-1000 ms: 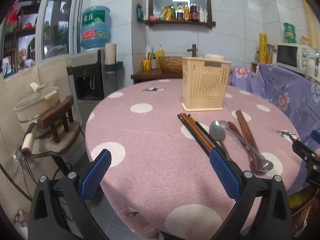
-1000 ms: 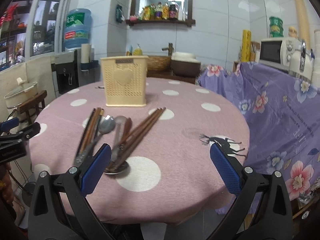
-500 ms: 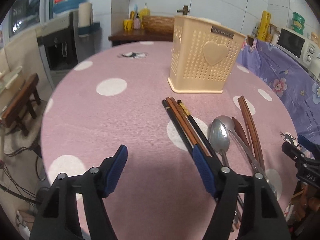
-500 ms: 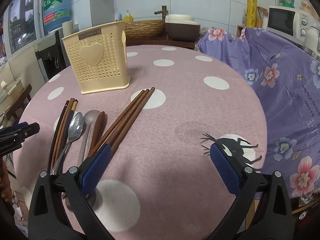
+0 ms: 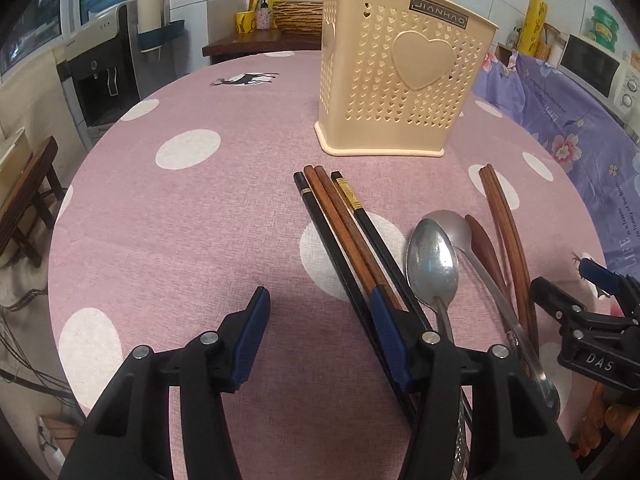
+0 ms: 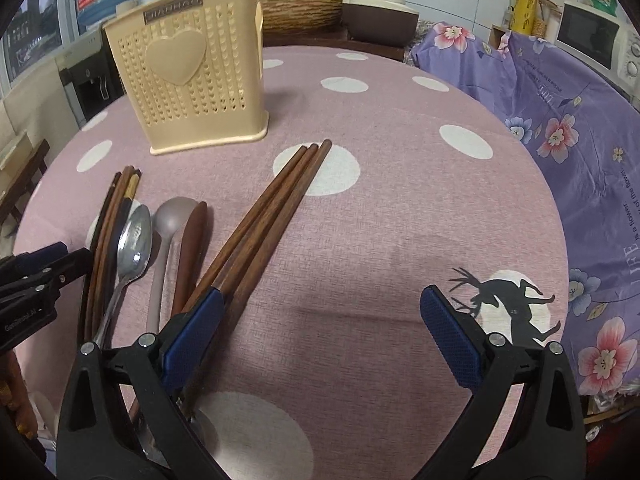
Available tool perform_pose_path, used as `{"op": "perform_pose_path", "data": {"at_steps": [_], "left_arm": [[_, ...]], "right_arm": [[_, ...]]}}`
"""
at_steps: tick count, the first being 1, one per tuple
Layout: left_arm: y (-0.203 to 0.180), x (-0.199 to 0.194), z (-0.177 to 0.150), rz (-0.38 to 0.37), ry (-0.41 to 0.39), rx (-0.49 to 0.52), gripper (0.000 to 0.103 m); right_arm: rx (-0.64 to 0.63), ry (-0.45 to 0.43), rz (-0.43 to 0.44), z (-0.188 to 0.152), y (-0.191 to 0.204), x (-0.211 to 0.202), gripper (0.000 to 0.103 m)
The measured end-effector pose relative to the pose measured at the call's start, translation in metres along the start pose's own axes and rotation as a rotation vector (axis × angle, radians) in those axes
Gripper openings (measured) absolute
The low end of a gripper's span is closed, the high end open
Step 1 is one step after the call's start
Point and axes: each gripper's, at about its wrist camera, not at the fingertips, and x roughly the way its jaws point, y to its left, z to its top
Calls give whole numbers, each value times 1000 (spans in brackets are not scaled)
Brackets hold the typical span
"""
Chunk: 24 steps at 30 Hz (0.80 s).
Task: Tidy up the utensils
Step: 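Close the left tool on a black chopstick while the right tool grasps a brown chopstick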
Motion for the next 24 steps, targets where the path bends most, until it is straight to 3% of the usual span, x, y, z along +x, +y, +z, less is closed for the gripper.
{"op": "perform_pose_path", "data": {"at_steps": [4,12,16,24], "left_arm": [[0,1,3,18,5,18,52],[31,5,12,18,38,-2,53],[33,9,20,11,54,-8,53],[48,17,37,-8,75,-93,52]], "right_arm": [[-21,17,-30,0,2,1,97],[-10,44,-50,2,-31,3,92],[50,65,43,9,-41,8,84],[130,48,29,43,-59,18,69]]}}
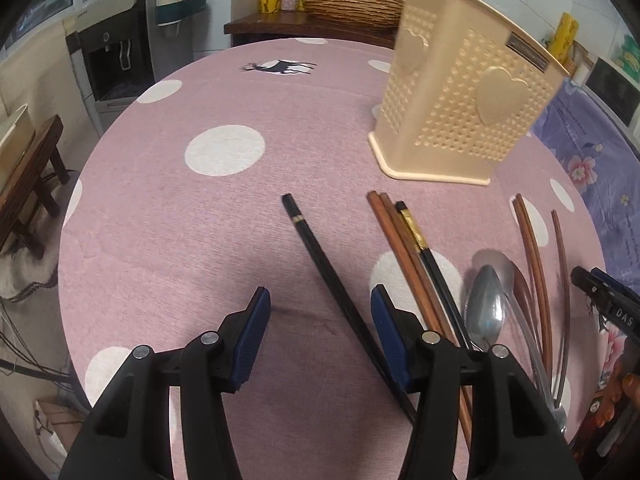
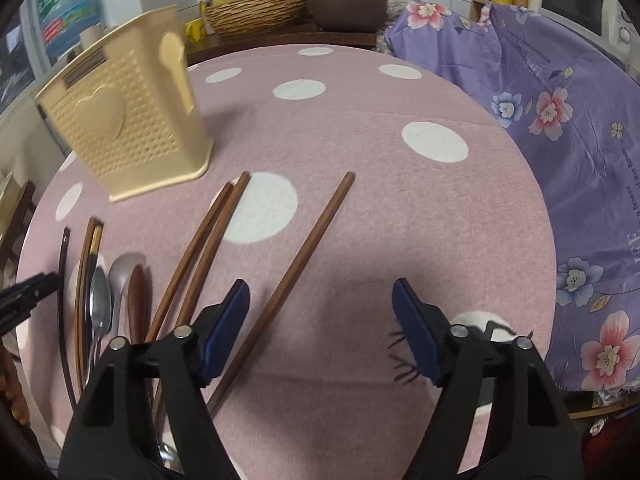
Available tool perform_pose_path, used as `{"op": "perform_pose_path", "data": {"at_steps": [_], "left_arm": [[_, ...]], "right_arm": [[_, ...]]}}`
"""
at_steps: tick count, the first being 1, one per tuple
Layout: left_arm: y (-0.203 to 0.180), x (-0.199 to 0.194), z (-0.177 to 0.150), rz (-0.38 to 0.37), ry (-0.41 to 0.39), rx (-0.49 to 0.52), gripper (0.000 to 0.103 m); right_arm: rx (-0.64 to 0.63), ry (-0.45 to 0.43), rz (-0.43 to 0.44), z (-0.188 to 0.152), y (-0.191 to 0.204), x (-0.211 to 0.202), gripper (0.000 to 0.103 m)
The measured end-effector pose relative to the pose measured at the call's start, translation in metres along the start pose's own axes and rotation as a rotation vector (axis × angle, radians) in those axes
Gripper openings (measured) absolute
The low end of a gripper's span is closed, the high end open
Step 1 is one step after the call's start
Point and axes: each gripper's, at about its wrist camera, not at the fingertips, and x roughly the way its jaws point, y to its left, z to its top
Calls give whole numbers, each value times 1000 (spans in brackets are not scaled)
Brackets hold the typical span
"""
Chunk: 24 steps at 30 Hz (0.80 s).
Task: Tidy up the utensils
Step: 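Close the left tool on a black chopstick while the right tool grasps a brown chopstick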
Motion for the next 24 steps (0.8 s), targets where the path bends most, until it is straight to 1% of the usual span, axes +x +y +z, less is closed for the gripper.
{"op": "perform_pose_path", "data": {"at_steps": [2,3,4,5,6,8,11,12,17,20,24], "left_arm": [[1,2,2,1,10,-12,52],[0,5,5,0,20,-6,52],[-2,7,6,11,18,6,51],[-5,9,9,26,20,19,47],[-7,12,12,36,21,27,44],[-6,14,15,38,22,38,42],[-7,19,23,32,36,41,36],[-8,22,26,35,39,50,33],[-15,31,37,67,41,90,24],[-21,34,41,73,46,112,20],[-26,36,42,88,46,143,17]], "right_arm": [[17,10,-4,8,-3,5,62],[22,16,-10,13,-3,9,59],[23,22,-18,17,-3,12,55],[18,29,-29,20,-2,17,50],[12,41,-38,24,1,22,48],[17,68,-33,28,2,31,41],[-8,67,-64,34,7,39,41],[-8,69,-62,36,8,41,40],[-12,69,-59,52,16,53,29],[-17,76,-55,61,22,59,28],[-29,78,-55,66,30,64,27]]}}
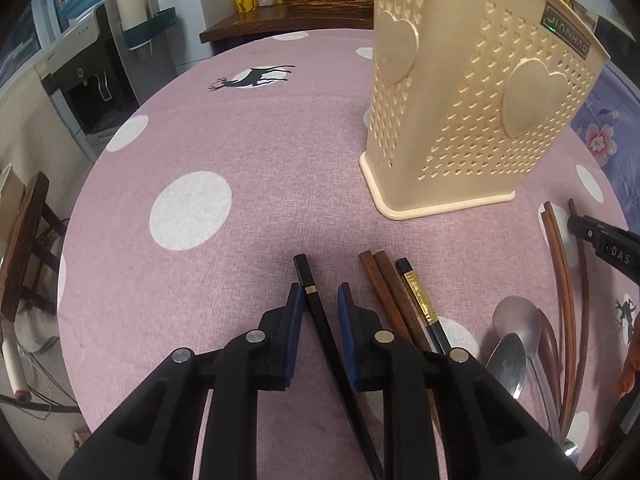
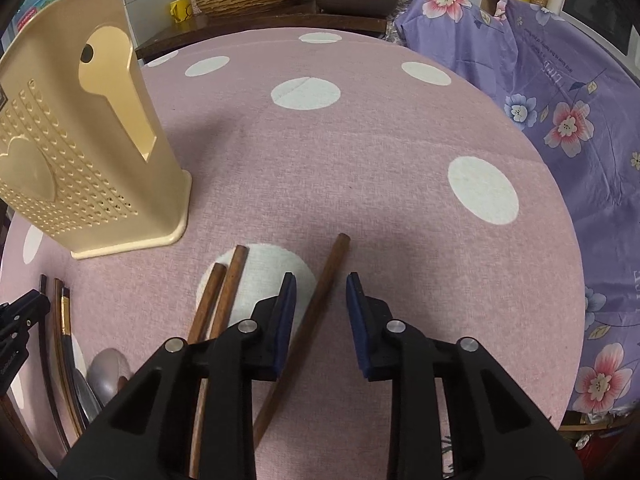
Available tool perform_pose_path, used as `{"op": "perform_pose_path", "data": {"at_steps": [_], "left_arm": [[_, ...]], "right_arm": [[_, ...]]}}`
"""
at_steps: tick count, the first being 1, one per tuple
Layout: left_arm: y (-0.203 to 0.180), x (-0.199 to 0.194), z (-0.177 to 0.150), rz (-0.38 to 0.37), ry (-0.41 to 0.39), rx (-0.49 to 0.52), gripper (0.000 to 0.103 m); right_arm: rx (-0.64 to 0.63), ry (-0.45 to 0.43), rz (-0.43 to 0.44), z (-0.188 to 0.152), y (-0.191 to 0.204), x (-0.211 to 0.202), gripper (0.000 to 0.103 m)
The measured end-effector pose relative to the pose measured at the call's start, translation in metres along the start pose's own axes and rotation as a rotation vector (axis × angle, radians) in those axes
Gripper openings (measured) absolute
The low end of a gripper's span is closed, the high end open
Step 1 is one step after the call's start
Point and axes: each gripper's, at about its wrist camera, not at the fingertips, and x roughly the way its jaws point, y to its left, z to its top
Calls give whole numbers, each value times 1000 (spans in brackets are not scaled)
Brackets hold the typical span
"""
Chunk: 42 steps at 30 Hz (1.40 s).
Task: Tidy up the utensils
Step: 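Close the left tool on a black chopstick while the right tool grasps a brown chopstick, then lift both chopsticks and lower them into the beige utensil holder with both tools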
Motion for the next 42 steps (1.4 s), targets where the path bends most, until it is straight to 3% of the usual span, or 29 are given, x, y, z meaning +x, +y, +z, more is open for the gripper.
{"op": "perform_pose_path", "data": {"at_steps": [5,10,20,27,35,42], "left_arm": [[0,-1,-1,-1,-7,-11,12],[1,2,4,-7,-13,-25,11],[6,1,13,-59,-37,-64,9],[23,-58,29,-121,-218,-106,8],[40,-135,49,-127,-423,-115,8],[48,-151,52,-110,-490,-132,8]], "right_arm": [[-8,-5,5,2,4,2,14],[16,-9,32,4,2,3,12],[96,-55,191,9,-12,-13,9],[92,-201,262,20,-27,-74,8],[57,-419,266,27,-45,-161,8],[38,-482,238,31,-52,-189,8]]}}
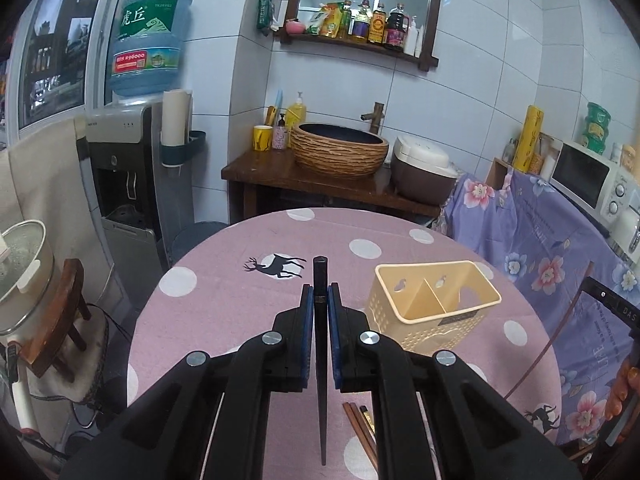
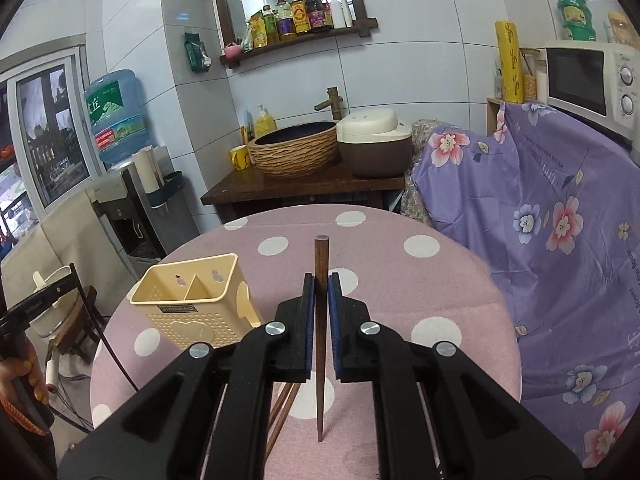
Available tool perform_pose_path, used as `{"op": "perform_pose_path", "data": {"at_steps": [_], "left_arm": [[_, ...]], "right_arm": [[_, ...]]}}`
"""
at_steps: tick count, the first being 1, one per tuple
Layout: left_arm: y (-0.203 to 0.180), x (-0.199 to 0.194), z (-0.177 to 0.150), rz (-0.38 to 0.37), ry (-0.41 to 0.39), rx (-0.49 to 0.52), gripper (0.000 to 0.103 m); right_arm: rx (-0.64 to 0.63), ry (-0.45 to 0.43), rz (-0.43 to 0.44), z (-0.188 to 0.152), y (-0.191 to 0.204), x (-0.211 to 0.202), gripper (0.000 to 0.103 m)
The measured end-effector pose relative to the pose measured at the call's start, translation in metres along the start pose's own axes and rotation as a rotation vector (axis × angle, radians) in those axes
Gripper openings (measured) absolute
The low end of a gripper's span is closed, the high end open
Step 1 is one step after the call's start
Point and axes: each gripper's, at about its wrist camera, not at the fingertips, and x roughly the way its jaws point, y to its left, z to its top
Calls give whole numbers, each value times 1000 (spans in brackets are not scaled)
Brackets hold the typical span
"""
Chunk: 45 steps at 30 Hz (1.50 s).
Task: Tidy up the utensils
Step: 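Lift both chopsticks and lower them into the beige utensil holder with both tools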
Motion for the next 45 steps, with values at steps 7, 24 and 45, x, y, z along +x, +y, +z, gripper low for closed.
{"op": "perform_pose_path", "data": {"at_steps": [7,24,45], "left_arm": [[1,-10,1,4,-19,14,8],[-44,-75,129,-128,-263,-4,8],[-52,42,30,-144,1,-27,8]], "right_arm": [[-14,-5,11,3,0,-5,8],[-20,-251,179,138,65,-61,8],[26,-34,153,41,72,59,8]]}}
